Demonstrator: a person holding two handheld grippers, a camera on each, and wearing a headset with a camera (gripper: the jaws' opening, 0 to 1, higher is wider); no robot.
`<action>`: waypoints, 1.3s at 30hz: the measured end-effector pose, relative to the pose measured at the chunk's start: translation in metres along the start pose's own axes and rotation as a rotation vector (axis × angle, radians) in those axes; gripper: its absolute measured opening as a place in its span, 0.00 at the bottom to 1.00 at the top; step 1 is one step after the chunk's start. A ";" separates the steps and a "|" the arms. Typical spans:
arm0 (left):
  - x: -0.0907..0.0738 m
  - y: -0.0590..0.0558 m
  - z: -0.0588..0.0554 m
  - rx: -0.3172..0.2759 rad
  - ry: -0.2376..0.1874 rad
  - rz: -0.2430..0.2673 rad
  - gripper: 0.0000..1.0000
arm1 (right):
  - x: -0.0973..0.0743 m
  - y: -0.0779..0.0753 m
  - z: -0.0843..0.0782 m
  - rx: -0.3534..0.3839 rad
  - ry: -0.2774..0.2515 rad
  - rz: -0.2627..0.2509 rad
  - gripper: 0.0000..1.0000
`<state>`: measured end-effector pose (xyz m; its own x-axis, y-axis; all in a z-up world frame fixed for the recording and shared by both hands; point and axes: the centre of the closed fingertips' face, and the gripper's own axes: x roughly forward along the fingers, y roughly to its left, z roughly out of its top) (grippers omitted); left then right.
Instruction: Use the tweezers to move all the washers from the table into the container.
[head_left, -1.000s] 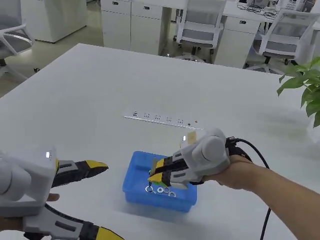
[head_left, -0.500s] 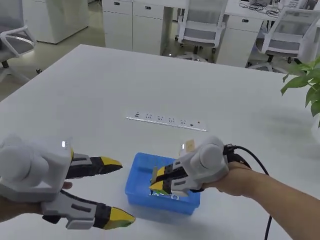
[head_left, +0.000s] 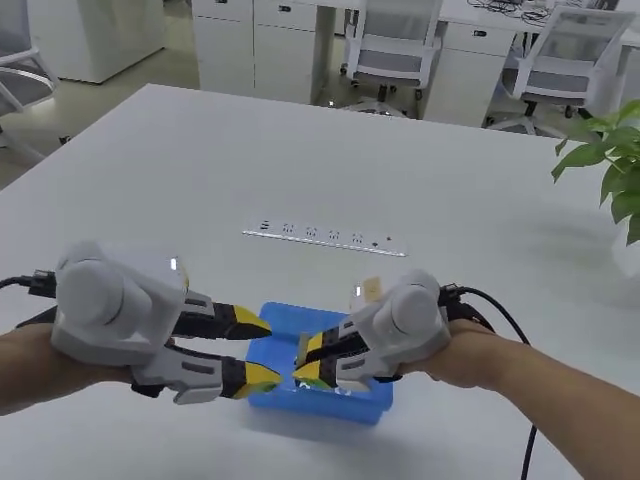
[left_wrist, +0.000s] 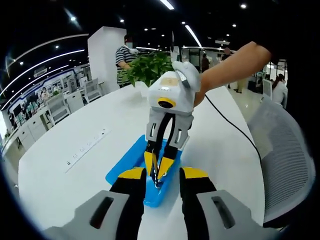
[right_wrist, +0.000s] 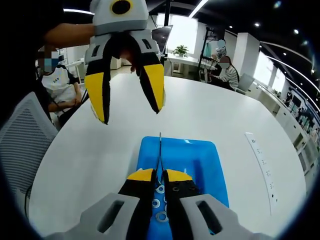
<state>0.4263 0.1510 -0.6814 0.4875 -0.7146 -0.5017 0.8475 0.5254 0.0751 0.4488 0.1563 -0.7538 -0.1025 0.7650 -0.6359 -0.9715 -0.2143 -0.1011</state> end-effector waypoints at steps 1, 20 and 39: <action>0.001 0.002 0.000 0.002 0.002 0.000 0.29 | 0.000 0.000 0.000 0.000 0.000 0.001 0.08; 0.029 0.011 -0.002 0.102 0.054 -0.015 0.13 | 0.001 0.001 -0.001 -0.019 0.006 0.003 0.09; 0.035 0.005 0.004 0.130 0.059 -0.040 0.06 | 0.001 0.002 -0.001 -0.032 0.009 0.008 0.11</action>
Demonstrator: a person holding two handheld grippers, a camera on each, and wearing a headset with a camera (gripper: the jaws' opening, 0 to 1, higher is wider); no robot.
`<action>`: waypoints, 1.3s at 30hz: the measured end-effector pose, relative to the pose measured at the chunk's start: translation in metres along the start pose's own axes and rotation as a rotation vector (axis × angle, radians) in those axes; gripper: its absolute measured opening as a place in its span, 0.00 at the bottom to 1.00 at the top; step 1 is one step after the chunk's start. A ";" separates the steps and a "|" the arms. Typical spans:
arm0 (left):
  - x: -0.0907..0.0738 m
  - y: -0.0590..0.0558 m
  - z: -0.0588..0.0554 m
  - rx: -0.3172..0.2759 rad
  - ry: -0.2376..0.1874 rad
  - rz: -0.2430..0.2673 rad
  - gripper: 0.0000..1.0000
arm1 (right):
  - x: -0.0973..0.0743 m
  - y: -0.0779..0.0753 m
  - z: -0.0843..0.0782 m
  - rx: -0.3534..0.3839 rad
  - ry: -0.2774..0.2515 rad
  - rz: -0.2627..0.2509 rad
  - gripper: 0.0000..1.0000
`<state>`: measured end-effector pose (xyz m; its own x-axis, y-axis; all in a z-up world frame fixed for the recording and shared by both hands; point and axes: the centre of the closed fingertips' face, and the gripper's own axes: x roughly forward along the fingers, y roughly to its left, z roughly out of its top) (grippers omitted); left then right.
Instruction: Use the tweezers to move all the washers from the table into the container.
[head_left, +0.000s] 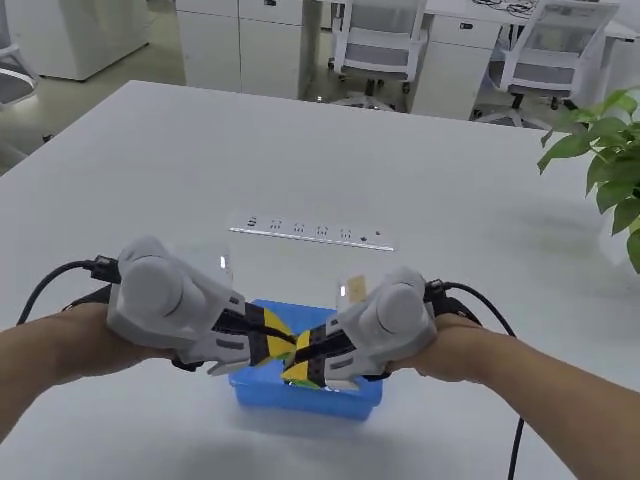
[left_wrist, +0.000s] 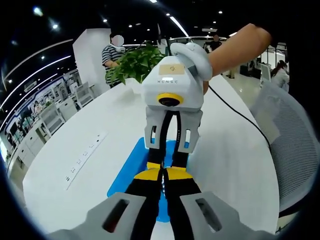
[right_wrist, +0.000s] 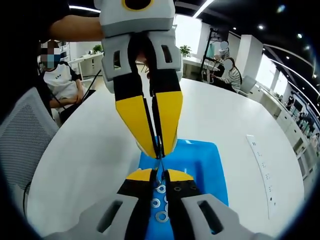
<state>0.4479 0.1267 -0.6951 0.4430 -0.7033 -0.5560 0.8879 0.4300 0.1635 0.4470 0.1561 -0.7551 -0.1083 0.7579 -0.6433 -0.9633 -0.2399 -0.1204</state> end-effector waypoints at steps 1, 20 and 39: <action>0.000 0.000 0.000 0.002 0.000 0.000 0.06 | 0.000 0.000 0.000 -0.002 0.001 0.001 0.11; -0.008 0.003 0.008 0.009 -0.011 -0.005 0.06 | -0.010 -0.001 0.007 -0.003 -0.026 -0.012 0.08; -0.026 -0.006 0.019 0.052 0.001 -0.058 0.06 | -0.024 0.008 0.023 -0.049 -0.012 -0.004 0.06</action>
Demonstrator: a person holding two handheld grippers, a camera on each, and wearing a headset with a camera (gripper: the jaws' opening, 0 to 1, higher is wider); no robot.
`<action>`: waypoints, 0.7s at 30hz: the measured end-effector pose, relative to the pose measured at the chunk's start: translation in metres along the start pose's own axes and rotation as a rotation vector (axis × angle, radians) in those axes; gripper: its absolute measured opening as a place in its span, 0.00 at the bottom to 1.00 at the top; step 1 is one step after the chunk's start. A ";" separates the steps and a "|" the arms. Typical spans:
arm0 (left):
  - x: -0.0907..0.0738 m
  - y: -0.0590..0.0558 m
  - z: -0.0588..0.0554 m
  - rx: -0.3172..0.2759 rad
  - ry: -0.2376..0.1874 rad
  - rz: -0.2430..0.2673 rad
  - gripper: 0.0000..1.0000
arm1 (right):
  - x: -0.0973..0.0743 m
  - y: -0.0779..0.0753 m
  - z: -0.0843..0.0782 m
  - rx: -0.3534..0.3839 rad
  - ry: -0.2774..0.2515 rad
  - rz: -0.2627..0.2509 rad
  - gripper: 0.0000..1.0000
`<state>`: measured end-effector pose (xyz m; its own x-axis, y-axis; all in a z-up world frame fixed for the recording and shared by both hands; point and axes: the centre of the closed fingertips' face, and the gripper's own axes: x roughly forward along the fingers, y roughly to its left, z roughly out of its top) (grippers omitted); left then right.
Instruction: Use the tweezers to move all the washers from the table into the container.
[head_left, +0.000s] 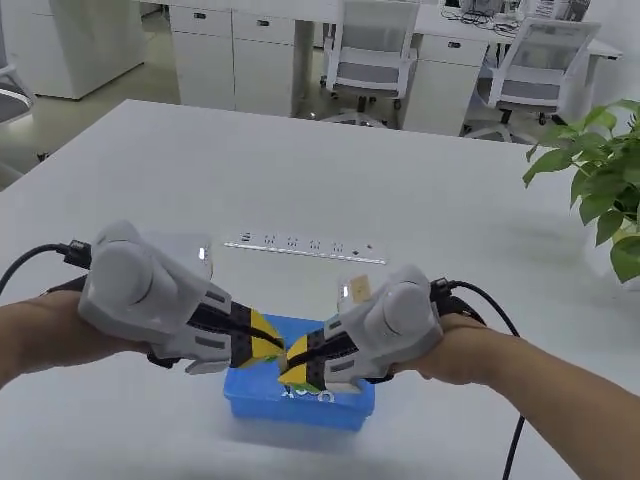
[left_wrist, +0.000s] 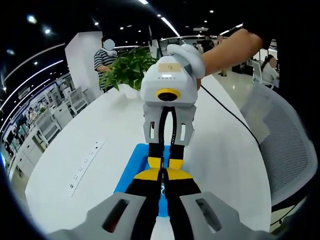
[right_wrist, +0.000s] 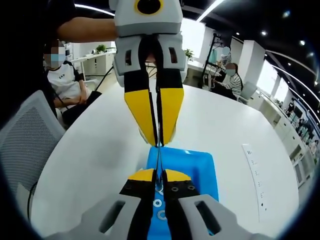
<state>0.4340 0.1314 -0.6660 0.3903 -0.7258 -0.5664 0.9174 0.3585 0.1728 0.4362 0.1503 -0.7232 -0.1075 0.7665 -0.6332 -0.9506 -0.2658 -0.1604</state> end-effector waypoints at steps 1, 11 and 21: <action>-0.001 -0.001 0.001 0.004 0.005 -0.004 0.06 | -0.001 0.001 0.001 -0.003 0.001 0.002 0.06; -0.013 -0.012 0.000 0.030 0.036 -0.020 0.05 | -0.009 0.009 0.007 -0.055 0.036 0.011 0.06; -0.018 -0.024 -0.009 0.040 0.076 -0.045 0.05 | -0.018 0.023 0.009 -0.069 0.083 0.023 0.06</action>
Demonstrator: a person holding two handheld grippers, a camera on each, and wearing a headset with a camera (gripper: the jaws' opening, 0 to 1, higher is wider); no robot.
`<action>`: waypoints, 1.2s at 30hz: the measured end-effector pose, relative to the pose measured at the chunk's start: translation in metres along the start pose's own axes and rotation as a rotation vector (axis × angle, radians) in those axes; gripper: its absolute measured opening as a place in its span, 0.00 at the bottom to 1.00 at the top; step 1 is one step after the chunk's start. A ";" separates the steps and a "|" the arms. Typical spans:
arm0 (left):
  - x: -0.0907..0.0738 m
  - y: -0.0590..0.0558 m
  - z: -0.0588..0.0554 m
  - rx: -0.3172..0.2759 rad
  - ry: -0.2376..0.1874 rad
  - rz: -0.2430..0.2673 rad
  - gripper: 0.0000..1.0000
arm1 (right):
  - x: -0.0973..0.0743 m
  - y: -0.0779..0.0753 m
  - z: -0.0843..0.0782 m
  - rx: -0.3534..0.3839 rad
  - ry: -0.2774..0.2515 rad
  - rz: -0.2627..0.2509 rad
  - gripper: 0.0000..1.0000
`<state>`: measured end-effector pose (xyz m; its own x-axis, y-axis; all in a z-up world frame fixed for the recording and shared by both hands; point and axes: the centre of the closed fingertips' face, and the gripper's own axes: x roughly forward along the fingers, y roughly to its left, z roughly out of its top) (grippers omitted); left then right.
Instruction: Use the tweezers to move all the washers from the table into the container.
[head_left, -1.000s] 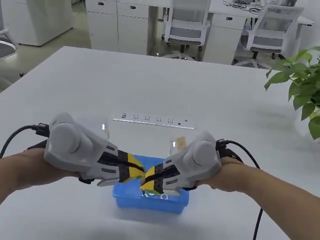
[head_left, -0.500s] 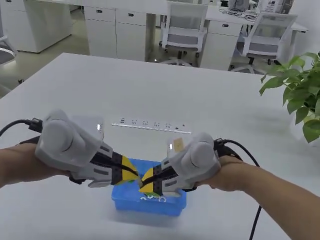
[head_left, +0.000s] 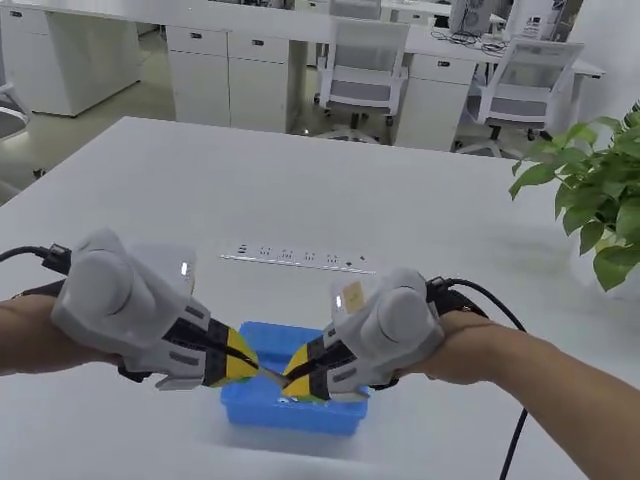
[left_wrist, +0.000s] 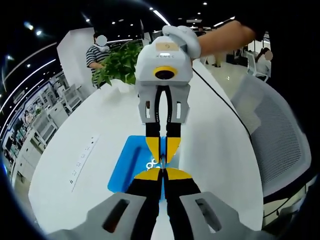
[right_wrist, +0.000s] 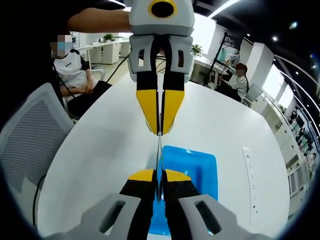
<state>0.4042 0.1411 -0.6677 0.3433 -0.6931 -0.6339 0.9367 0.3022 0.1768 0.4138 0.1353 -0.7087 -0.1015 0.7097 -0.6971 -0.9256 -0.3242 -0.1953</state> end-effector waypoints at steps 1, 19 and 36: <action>0.000 -0.002 0.000 0.000 0.000 -0.003 0.05 | -0.002 0.002 0.000 -0.002 0.006 0.000 0.06; 0.020 -0.035 -0.025 0.013 0.076 -0.055 0.05 | -0.003 0.037 -0.013 0.054 0.063 0.001 0.07; 0.046 -0.063 -0.058 0.026 0.169 -0.107 0.05 | 0.015 0.068 -0.032 0.088 0.091 0.046 0.07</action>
<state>0.3572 0.1276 -0.7516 0.2270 -0.5999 -0.7672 0.9695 0.2143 0.1193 0.3611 0.1034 -0.7547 -0.1147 0.6347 -0.7642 -0.9497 -0.2958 -0.1031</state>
